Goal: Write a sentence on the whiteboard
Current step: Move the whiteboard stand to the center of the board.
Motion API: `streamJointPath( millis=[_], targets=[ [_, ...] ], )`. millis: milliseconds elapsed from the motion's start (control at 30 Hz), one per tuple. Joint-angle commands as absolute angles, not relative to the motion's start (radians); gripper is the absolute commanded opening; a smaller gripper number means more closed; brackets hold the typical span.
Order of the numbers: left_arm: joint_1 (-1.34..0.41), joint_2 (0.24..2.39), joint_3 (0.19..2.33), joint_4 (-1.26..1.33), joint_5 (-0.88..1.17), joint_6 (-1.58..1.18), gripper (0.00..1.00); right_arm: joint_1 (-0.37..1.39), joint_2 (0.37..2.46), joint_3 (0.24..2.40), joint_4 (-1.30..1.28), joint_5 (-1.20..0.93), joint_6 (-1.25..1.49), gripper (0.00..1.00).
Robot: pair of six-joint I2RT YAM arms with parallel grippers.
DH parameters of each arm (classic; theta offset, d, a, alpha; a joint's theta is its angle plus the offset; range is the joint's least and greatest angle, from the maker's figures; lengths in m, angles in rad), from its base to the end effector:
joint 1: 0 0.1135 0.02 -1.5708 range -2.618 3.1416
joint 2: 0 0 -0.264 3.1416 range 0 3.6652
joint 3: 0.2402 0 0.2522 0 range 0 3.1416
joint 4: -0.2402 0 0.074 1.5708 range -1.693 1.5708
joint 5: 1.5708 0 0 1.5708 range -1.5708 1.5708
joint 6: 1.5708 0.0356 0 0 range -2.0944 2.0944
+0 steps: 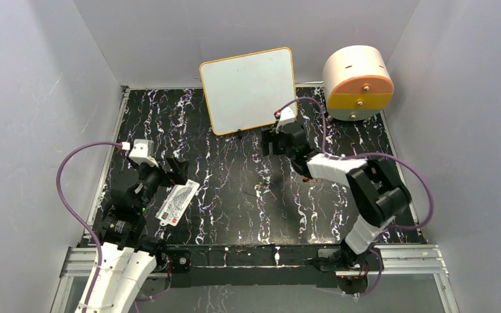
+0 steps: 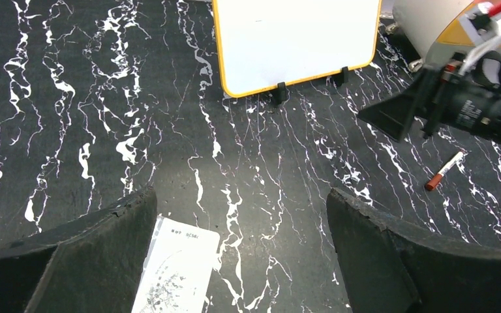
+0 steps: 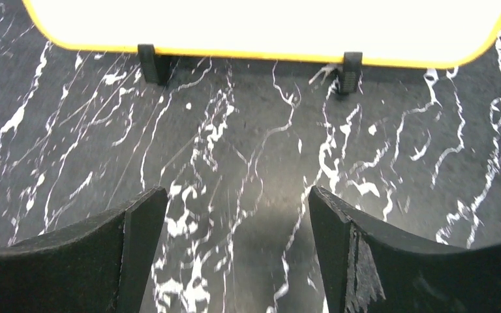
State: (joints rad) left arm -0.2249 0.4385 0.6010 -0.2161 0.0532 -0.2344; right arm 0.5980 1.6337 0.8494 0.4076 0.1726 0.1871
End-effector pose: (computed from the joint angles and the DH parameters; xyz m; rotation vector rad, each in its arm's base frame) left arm 0.1189 -0.0291 0.3186 0.0335 1.6385 -0.3959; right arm 0.2958 0.1941 0.2063 -0.2862 1.9369 0.3521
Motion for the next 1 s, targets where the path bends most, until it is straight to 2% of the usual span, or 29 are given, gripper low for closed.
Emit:
streamJointPath(
  millis=[0, 400, 733, 967],
  targets=[
    [-0.228, 0.447, 0.625, -0.22, 0.066, -0.225, 0.98, 0.62, 1.764, 0.971, 0.567, 0.22, 0.209, 0.87],
    [-0.227, 0.468, 0.631, -0.222, 0.064, -0.225, 0.98, 0.694, 2.044, 1.215, 0.595, 0.27, 0.157, 0.72],
    [-0.228, 0.47, 0.63, -0.221, 0.07, -0.224, 0.98, 0.722, 2.161, 1.35, 0.562, 0.273, 0.133, 0.67],
    [-0.229, 0.466, 0.629, -0.224, 0.073, -0.224, 0.98, 0.726, 2.232, 1.445, 0.509, 0.324, 0.144, 0.54]
  ],
)
